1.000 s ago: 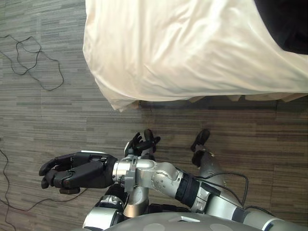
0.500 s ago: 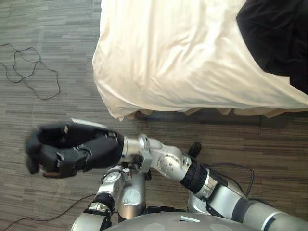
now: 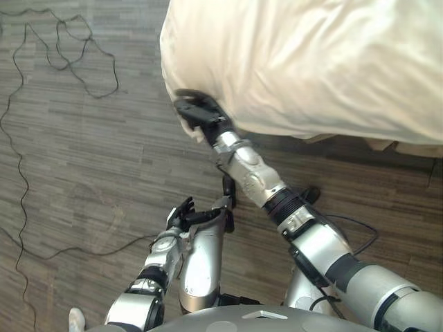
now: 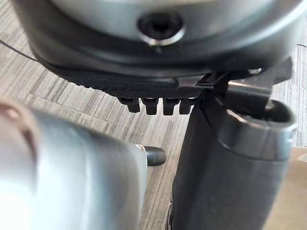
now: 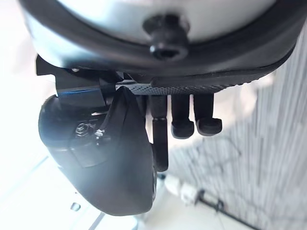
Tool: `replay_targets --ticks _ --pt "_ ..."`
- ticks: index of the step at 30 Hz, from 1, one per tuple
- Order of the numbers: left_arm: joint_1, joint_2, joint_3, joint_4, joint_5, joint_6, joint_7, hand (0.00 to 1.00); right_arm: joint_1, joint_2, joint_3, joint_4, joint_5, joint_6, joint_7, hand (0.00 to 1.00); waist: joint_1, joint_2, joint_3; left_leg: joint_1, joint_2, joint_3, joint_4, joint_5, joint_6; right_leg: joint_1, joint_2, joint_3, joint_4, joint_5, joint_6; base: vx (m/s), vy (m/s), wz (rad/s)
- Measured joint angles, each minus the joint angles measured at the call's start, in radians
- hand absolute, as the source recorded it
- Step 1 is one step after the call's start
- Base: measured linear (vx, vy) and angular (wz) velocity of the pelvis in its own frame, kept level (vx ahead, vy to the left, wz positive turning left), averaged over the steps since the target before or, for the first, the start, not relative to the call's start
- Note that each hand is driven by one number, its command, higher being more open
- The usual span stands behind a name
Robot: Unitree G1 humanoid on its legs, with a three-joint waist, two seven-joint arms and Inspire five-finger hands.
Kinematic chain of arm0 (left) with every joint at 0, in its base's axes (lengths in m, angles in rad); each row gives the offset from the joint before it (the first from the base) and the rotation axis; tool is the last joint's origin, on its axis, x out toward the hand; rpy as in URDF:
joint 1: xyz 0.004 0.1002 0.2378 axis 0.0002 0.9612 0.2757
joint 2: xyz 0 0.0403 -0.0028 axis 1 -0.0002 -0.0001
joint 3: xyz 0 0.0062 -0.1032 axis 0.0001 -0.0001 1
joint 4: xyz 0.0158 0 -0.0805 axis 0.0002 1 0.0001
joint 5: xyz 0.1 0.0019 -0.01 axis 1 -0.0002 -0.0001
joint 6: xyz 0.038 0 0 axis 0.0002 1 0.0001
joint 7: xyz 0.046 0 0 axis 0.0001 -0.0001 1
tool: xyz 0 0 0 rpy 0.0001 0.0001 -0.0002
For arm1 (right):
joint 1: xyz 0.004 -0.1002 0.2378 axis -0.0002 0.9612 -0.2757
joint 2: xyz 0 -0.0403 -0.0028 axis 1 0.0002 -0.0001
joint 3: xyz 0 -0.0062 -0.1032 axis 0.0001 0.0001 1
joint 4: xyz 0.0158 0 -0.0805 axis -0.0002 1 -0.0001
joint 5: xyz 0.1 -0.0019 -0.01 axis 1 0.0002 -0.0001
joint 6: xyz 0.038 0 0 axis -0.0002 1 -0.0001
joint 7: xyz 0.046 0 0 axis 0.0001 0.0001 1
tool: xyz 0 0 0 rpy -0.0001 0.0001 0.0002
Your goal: Tidy up the quilt and then pick up the clothes from the bed and put them into the laundry hamper
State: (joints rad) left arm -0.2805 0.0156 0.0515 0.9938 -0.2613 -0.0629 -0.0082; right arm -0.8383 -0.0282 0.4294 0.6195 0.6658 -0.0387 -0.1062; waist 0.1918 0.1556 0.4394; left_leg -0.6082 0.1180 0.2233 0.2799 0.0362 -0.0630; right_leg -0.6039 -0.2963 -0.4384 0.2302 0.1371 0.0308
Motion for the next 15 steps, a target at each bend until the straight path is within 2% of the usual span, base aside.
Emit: replay_targets --ticks 4,5,6,8,10,11,13,14,15 --pt "-0.008 -0.054 0.049 -0.082 0.029 0.000 0.054 1.00 -0.009 0.002 -0.033 -0.016 -0.013 -0.001 0.069 0.00 -0.003 0.001 0.002 -0.026 0.031 0.042 0.033 -0.015 0.002 -0.044 0.015 0.038 0.009 0.001 0.001 -0.08 -0.037 -0.29" --pt "-0.024 -0.073 0.059 -0.120 0.029 0.005 0.080 1.00 0.002 -0.015 -0.059 -0.055 0.015 -0.001 0.135 0.00 -0.010 -0.001 0.004 -0.047 0.041 0.050 0.046 -0.024 -0.001 -0.061 0.028 0.049 -0.007 0.010 -0.001 -0.07 -0.042 -0.22" --pt "-0.033 -0.080 0.064 -0.135 0.029 0.012 0.091 1.00 0.011 -0.021 -0.071 -0.083 0.033 -0.001 0.162 0.00 -0.014 -0.006 0.007 -0.054 0.047 0.056 0.050 -0.025 0.000 -0.066 0.036 0.056 -0.017 0.015 0.000 -0.07 -0.036 -0.27" --pt "-0.051 -0.082 0.064 -0.192 0.026 0.039 0.119 1.00 0.076 -0.024 -0.112 -0.214 0.091 -0.001 0.229 0.00 -0.040 -0.032 0.023 -0.059 0.058 0.088 0.051 -0.024 0.000 -0.070 0.052 0.072 -0.060 0.034 0.009 -0.06 -0.019 -0.27" --pt "-0.065 -0.077 0.064 -0.267 0.023 0.091 0.152 1.00 0.224 -0.026 -0.202 -0.434 0.170 -0.001 0.308 0.00 -0.088 -0.076 0.050 -0.050 0.071 0.113 0.049 -0.027 0.004 -0.046 0.072 0.092 -0.122 0.041 0.019 -0.04 -0.011 -0.29" --pt "-0.069 -0.073 0.064 -0.281 0.021 0.105 0.157 1.00 0.257 -0.027 -0.232 -0.476 0.187 -0.001 0.324 0.00 -0.101 -0.087 0.057 -0.044 0.071 0.119 0.050 -0.030 0.007 -0.038 0.074 0.097 -0.135 0.042 0.021 -0.01 0.018 -0.21" --pt "-0.075 -0.061 0.064 -0.322 0.018 0.174 0.164 1.00 0.366 -0.052 -0.416 -0.572 0.275 -0.050 0.351 0.00 -0.149 -0.123 0.072 -0.027 0.074 0.139 0.103 -0.066 0.010 -0.008 0.075 0.136 -0.140 0.055 0.035 0.01 0.037 -0.20" --pt "-0.074 -0.059 0.063 -0.326 0.018 0.190 0.166 1.00 0.393 -0.059 -0.484 -0.575 0.302 -0.072 0.357 0.00 -0.153 -0.129 0.072 -0.021 0.079 0.148 0.123 -0.083 0.010 -0.002 0.076 0.147 -0.136 0.056 0.034 0.01 0.042 -0.41" --pt "-0.071 -0.051 0.063 -0.330 0.018 0.224 0.168 1.00 0.434 -0.086 -0.628 -0.574 0.357 -0.111 0.358 0.00 -0.158 -0.139 0.073 -0.003 0.092 0.167 0.163 -0.122 0.013 0.013 0.078 0.172 -0.126 0.056 0.034 0.05 0.058 -0.55"
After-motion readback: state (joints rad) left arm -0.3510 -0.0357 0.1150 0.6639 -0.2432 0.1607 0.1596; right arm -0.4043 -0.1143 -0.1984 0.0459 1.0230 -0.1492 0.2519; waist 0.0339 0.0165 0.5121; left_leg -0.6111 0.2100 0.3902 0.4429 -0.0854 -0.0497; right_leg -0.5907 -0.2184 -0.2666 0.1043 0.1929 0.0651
